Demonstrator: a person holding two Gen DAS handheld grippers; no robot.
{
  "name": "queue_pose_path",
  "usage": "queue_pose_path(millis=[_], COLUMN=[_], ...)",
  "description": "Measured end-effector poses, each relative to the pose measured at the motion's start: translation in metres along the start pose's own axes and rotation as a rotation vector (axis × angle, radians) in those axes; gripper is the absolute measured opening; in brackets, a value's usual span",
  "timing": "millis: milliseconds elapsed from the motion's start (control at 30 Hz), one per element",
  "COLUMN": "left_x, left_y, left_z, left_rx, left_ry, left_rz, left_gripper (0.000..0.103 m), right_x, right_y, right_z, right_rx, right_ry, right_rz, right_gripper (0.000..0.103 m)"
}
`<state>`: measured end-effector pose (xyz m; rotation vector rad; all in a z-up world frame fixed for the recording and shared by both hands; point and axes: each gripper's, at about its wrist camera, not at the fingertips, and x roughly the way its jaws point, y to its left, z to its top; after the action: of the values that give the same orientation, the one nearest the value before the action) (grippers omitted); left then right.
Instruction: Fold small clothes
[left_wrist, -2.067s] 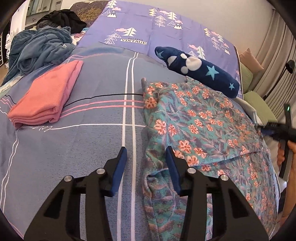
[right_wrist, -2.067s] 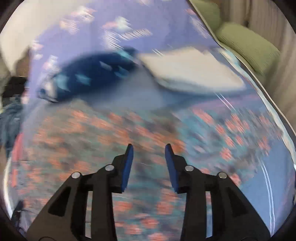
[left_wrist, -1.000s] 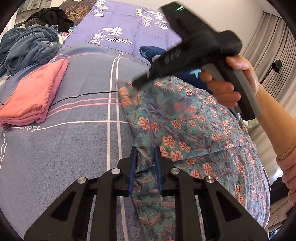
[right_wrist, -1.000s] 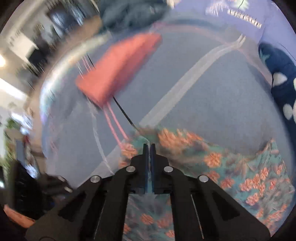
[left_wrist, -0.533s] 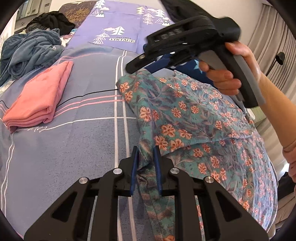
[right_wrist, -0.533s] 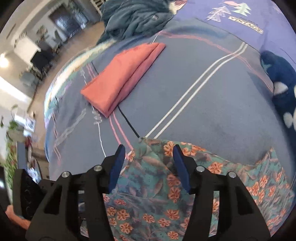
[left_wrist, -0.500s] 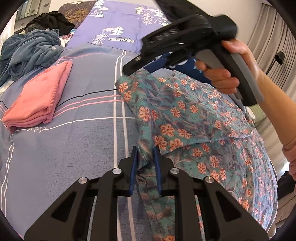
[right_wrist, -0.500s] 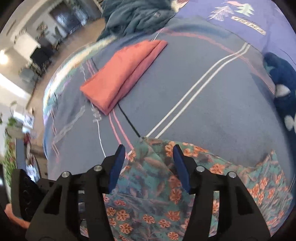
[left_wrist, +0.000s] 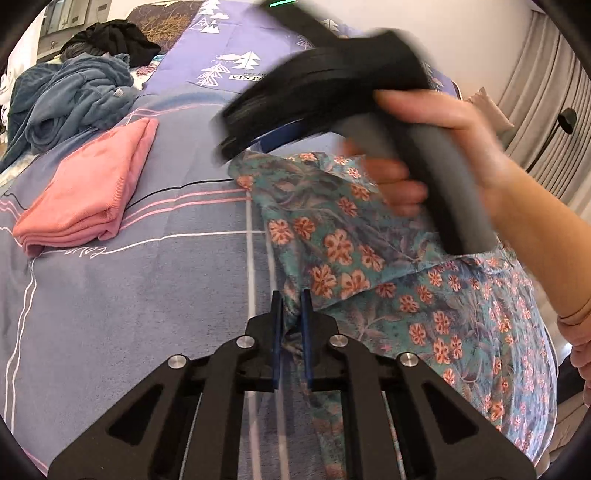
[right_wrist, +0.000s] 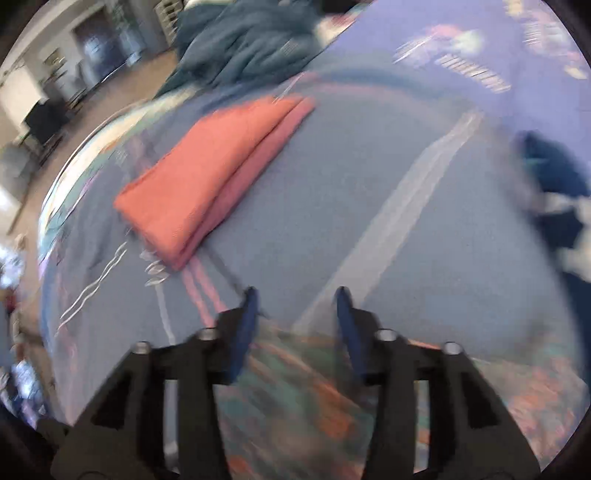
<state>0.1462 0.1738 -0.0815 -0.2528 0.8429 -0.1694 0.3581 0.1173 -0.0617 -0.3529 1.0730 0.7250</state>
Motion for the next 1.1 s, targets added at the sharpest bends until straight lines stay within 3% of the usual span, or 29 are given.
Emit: queue_pose_path(millis=[133,200,333,433,533,700,767,833,933,1033,1100], left_x=[-0.008,-0.009,-0.018,-0.027,-0.018,0.002,0.016,0.022,0.022,0.022,0.022], left_y=[0.012,0.019,0.024,0.013,-0.006,-0.019,-0.013,-0.005,-0.006,-0.010,-0.010], left_z=[0.000,0.001,0.004,0.005,0.008,0.005,0.003,0.004,0.003,0.003,0.003], left_rx=[-0.029,-0.047,-0.089,-0.063,-0.009,0.008,-0.032,-0.075,-0.075,-0.057,-0.058], left_ry=[-0.030,-0.034,-0.089,-0.150,-0.137,-0.063,0.005,0.027,0.027,0.024,0.023], left_rz=[0.051,0.089,0.013,-0.098,-0.145,-0.153,-0.112,-0.136,-0.125,-0.102,-0.103], left_gripper=[0.000,0.000,0.000,0.001,0.003,0.003,0.003,0.003,0.003,0.003,0.003], right_x=[-0.071,-0.105,-0.167,-0.192,-0.196,-0.182,-0.173,-0.161,-0.155,-0.179,-0.206], right_y=[-0.055,-0.093,-0.187,-0.235,-0.257,-0.238,-0.233,-0.225,-0.212,-0.206,-0.202], right_z=[-0.043,-0.088,-0.208,-0.285,-0.338,-0.336,-0.328,-0.317,-0.297,-0.292,-0.298], right_rx=[0.123,0.223,0.522,0.771,0.924,0.878,0.844,0.836,0.786,0.765,0.739], right_ry=[-0.079,-0.095,-0.106,-0.131,-0.161,-0.207,-0.183,-0.160,-0.161,-0.278,-0.354], right_rz=[-0.070,-0.114,-0.300,-0.280,-0.154,0.013,0.033,0.028,-0.041,-0.047,-0.113], right_gripper=[0.048,0.050,0.051,0.046,0.041,0.041,0.045,0.051,0.006,0.006,0.007])
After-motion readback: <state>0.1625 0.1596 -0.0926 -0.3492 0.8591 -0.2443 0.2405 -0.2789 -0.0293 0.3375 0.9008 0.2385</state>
